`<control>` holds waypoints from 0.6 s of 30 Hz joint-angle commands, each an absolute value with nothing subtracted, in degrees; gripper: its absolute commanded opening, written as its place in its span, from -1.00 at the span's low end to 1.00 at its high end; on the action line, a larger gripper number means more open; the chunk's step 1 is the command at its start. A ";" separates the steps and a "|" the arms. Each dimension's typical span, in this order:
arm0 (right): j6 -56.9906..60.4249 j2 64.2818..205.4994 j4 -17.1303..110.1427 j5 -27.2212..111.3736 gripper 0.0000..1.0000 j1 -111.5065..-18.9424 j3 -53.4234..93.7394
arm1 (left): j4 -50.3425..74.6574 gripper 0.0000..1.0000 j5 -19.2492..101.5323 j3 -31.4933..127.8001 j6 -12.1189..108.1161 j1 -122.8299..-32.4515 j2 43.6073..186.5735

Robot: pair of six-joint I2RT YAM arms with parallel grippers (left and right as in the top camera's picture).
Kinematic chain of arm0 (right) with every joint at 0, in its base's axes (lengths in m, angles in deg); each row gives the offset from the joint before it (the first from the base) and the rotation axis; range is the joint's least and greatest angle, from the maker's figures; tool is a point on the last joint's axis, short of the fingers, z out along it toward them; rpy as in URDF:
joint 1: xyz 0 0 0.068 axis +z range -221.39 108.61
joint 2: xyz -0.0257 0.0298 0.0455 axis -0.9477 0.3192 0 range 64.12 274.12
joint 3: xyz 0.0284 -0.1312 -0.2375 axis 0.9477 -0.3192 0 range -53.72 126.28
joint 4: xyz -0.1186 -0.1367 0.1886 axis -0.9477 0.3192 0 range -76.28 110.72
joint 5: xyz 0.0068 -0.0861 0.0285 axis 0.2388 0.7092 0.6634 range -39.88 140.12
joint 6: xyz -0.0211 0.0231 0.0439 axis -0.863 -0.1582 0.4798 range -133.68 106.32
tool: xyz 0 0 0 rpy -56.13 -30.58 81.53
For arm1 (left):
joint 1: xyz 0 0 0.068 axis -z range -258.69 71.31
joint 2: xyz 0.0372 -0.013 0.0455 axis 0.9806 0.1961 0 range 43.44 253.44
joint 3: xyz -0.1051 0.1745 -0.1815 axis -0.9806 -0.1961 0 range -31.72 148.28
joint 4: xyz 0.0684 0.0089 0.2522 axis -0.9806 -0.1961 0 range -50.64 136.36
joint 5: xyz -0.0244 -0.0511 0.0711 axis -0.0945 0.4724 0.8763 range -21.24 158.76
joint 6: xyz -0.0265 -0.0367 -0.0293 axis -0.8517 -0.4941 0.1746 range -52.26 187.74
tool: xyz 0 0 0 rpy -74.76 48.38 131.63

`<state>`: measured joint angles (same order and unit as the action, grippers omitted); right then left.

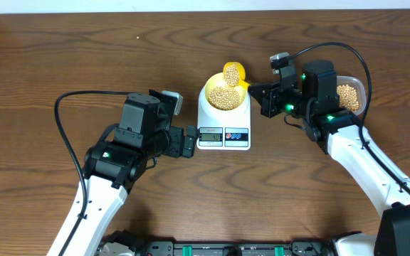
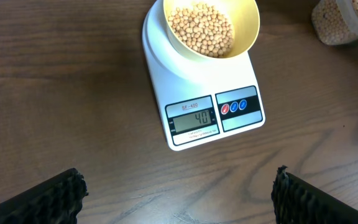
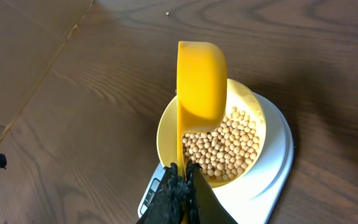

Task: Scoop item into bowl and weigh 50g on scale
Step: 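Tilt the scoop with the right gripper, pouring soybeans gradually into bowl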

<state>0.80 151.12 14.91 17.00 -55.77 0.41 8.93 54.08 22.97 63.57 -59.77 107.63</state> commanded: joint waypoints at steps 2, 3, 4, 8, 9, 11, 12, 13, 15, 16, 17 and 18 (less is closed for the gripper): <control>-0.80 151.47 14.85 17.19 -0.98 -55.97 0.48 | 8.96 0.96 54.47 22.82 64.51 -59.71 107.41; -0.97 151.47 14.85 17.21 -0.98 -55.97 0.48 | 8.93 0.96 54.47 22.82 64.51 -59.71 107.41; -0.97 151.47 14.82 17.21 -0.98 -55.97 0.48 | 8.93 0.96 54.47 22.82 64.51 -59.71 107.41; -0.93 151.47 14.82 17.19 -0.98 -55.97 0.48 | 8.96 0.95 54.47 22.82 64.51 -59.71 107.41; -0.93 151.47 14.82 17.19 -0.98 -55.97 0.48 | 8.93 0.96 54.47 22.82 64.51 -59.71 107.41; -0.97 151.47 14.82 17.19 -0.98 -55.97 0.48 | 8.96 0.96 54.47 22.82 64.51 -59.71 107.41; -1.19 151.47 14.82 17.21 -0.98 -55.97 0.48 | 8.96 0.96 54.47 22.82 64.51 -59.71 107.41; -1.82 151.47 14.87 17.21 -0.98 -55.97 0.48 | 8.96 0.96 54.47 22.82 64.51 -59.71 107.41; -2.83 151.47 15.04 17.21 -0.98 -55.97 0.48 | 8.93 0.96 54.47 22.82 64.51 -59.71 107.41; -3.38 151.47 15.33 17.21 -0.98 -55.97 0.48 | 8.96 0.96 54.47 22.82 64.51 -59.71 107.41; -3.83 151.47 15.70 17.24 -0.98 -55.97 0.48 | 8.96 0.96 54.47 22.82 64.51 -59.71 107.41; -4.42 151.47 16.07 17.21 -0.98 -55.97 0.48 | 8.93 0.96 54.47 22.82 64.51 -59.71 107.41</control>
<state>-1.39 151.12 15.59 17.15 -55.77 0.41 8.93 54.08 22.97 63.57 -59.77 107.63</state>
